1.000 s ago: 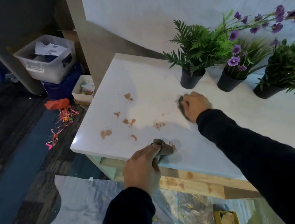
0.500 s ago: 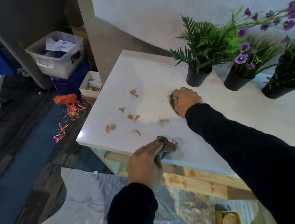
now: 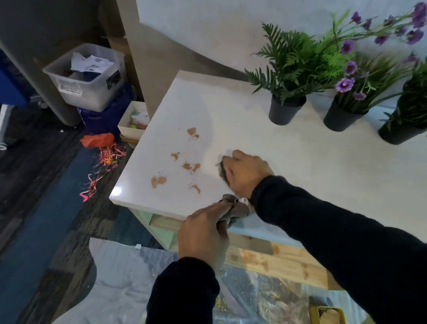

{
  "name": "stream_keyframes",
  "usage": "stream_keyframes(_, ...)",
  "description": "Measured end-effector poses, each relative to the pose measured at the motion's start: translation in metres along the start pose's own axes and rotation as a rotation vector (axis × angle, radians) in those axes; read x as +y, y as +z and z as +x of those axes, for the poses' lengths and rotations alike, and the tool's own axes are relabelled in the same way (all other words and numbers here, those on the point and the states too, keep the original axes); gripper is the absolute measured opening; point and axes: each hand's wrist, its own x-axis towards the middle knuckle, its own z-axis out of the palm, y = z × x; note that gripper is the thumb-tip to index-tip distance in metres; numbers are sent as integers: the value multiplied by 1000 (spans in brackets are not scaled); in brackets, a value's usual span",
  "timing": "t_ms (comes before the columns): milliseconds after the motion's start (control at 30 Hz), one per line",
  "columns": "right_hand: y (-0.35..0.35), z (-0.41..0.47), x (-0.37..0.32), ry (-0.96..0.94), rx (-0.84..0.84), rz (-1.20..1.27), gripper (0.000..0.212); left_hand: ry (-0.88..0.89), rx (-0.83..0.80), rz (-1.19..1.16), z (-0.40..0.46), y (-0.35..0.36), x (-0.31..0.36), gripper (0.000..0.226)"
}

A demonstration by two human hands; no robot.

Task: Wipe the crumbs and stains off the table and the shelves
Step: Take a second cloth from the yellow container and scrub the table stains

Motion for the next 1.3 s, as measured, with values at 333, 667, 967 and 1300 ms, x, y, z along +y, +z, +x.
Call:
stream_keyframes(333,1,14,10,-15,44,11,30,28,28,-14,-3,0,-2,42)
stream_keyframes(667,2,-8,54,49,70,-3,38,3,129,161,6,-40,-42,38)
stream_keyframes(967,28,-112,4,-51,228,110,19,80,93,137,30,-53,-63,38)
stream_keyframes(1300,24,-62,-73,290,237,76,21,190,19,178,36,-67,-81,39)
